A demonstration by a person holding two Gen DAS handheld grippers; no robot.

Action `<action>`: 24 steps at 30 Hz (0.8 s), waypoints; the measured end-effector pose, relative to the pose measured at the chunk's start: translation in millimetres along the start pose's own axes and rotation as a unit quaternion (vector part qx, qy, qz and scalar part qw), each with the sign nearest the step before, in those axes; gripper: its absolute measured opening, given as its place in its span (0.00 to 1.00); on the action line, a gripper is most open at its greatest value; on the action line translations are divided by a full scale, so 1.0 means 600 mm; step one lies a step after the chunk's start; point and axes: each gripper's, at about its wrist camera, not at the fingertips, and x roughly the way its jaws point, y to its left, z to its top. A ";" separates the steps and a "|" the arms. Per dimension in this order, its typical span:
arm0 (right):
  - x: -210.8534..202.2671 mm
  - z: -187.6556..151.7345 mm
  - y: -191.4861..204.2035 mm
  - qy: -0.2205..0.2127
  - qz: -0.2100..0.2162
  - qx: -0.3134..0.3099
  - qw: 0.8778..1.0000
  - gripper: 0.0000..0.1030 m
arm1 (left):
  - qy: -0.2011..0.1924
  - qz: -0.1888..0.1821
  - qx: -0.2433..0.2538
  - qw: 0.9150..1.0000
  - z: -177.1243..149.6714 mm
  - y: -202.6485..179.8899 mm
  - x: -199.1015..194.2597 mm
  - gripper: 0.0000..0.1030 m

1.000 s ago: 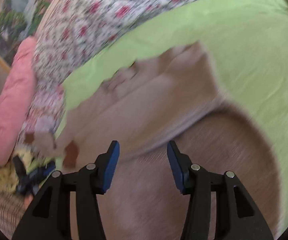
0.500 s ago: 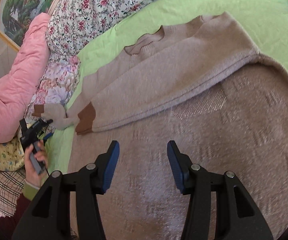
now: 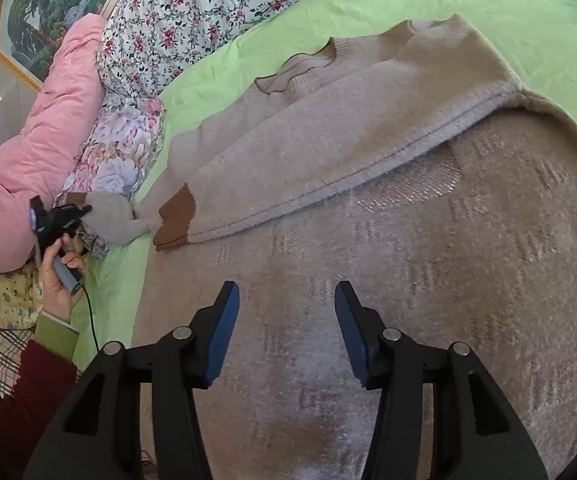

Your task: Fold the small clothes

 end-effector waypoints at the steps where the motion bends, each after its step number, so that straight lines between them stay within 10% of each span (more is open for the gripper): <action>1: -0.002 -0.001 -0.002 -0.001 0.001 0.001 1.000 0.49 | -0.004 -0.016 0.015 1.000 -0.004 -0.027 -0.013 0.03; 7: -0.027 -0.007 -0.012 -0.018 0.007 0.014 1.000 0.50 | 0.021 -0.138 0.092 0.986 -0.083 -0.224 -0.057 0.03; 15: -0.091 -0.006 -0.061 -0.071 -0.012 0.050 0.996 0.50 | 0.113 -0.247 0.195 0.942 -0.275 -0.497 -0.045 0.03; 24: -0.145 0.012 -0.114 -0.110 -0.030 0.081 0.990 0.50 | 0.217 -0.254 0.276 0.902 -0.447 -0.605 0.007 0.21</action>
